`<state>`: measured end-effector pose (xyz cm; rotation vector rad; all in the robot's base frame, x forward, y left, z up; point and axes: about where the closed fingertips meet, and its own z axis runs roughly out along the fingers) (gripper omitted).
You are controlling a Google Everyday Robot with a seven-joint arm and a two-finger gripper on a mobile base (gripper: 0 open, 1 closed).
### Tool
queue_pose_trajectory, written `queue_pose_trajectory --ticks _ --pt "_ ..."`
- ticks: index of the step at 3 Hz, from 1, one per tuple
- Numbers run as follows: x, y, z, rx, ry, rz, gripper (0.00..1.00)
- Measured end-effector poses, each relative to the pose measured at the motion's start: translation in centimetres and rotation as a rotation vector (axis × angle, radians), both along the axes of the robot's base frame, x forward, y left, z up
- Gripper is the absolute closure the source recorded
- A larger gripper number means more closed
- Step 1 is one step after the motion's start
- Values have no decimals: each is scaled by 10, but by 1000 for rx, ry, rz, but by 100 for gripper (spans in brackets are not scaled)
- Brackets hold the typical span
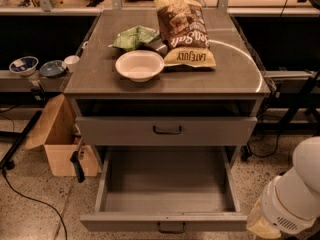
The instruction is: Close middle drawer
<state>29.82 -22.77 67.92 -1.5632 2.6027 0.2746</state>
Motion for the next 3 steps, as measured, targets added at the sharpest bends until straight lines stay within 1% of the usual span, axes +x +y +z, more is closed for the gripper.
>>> queue_pose_trajectory --ticks 1,2,3 --pt "-9 3 -20 2 12 -7 100" --pt "-17 11 -39 17 33 13 100" --pt "-25 34 -52 95 64 143 100"
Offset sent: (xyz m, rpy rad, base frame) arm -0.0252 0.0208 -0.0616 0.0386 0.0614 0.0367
